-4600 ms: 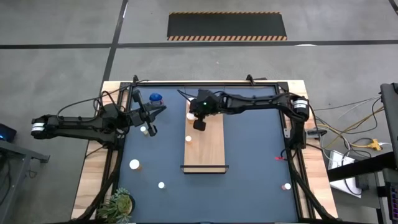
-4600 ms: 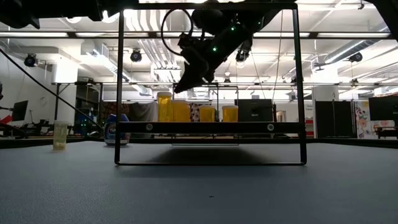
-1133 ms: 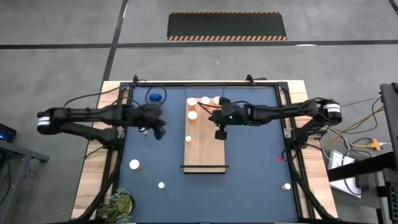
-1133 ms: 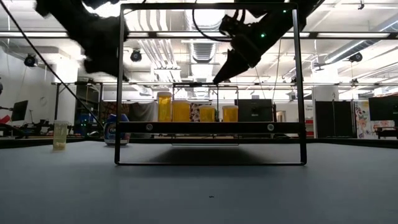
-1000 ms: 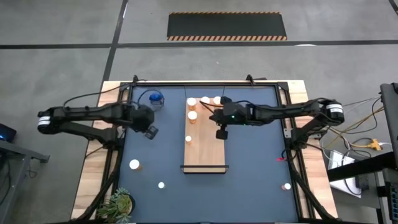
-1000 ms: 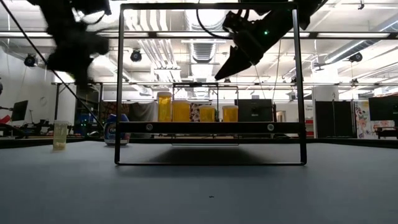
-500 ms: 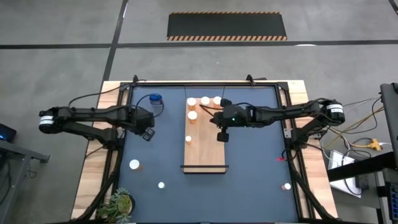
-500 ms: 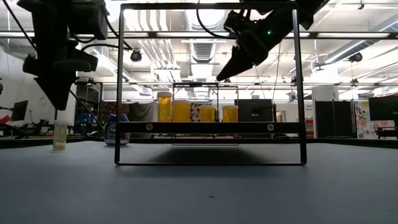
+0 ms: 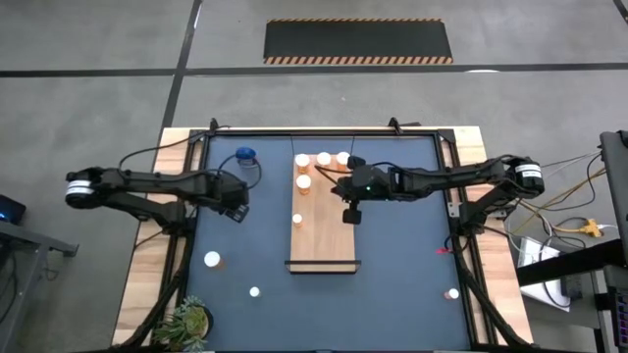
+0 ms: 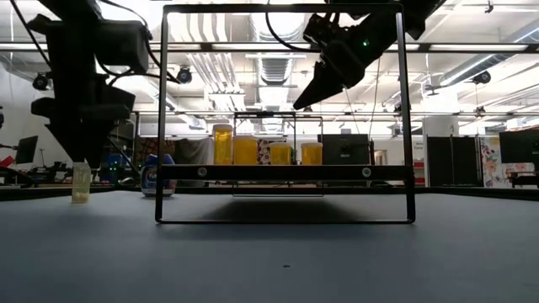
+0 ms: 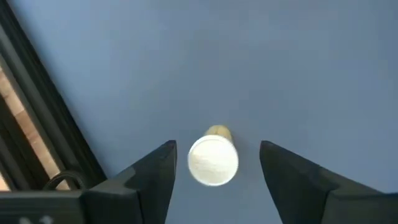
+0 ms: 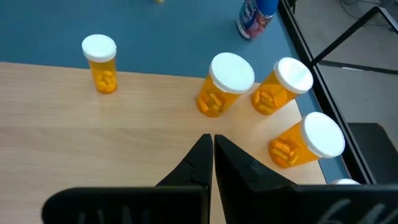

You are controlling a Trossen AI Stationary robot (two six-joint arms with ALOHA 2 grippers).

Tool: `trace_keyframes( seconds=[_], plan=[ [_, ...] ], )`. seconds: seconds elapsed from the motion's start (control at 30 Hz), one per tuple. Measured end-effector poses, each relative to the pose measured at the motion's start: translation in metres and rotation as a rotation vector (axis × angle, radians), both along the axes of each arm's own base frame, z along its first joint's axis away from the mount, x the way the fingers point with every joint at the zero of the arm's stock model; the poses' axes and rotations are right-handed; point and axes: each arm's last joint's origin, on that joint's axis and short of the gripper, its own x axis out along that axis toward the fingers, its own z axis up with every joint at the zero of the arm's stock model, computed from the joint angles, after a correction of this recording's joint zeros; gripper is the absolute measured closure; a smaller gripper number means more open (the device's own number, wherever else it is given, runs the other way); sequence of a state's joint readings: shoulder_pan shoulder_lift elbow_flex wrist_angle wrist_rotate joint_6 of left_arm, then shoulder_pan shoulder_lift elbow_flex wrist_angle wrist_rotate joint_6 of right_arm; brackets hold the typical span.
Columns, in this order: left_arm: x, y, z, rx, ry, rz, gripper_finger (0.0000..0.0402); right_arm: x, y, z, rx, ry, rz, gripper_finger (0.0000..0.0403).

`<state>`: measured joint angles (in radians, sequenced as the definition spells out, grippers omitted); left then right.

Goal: Pick and place medicine bottles onto shelf by color
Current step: Put the small yellow pill bottle on the shelf

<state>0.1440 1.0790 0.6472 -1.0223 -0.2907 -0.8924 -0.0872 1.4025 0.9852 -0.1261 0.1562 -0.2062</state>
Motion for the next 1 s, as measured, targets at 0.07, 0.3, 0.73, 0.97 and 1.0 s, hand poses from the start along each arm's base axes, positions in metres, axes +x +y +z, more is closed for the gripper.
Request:
trace_keyframes(
  seconds=[0.07,0.3,0.73,0.97,1.0],
  plan=[
    [0.001,0.000,-0.002,-0.002,0.017,-0.003,0.0188,0.000,0.000,0.000,0.003,0.002,-0.002,0.0394],
    [0.005,0.000,-0.006,-0.027,0.054,-0.014,0.0235,-0.001,0.001,-0.001,0.011,0.010,-0.004,0.0394],
    [0.018,-0.004,0.017,-0.183,0.005,-0.115,0.0308,-0.009,0.001,0.004,0.006,0.038,-0.002,0.0394],
    [0.046,-0.016,0.105,-0.232,-0.152,-0.330,0.0302,-0.028,0.003,0.027,0.025,0.003,-0.019,0.0394],
    [0.050,-0.017,0.119,-0.216,-0.170,-0.364,0.0301,-0.029,0.003,0.029,0.029,-0.003,-0.022,0.0394]
  ],
)
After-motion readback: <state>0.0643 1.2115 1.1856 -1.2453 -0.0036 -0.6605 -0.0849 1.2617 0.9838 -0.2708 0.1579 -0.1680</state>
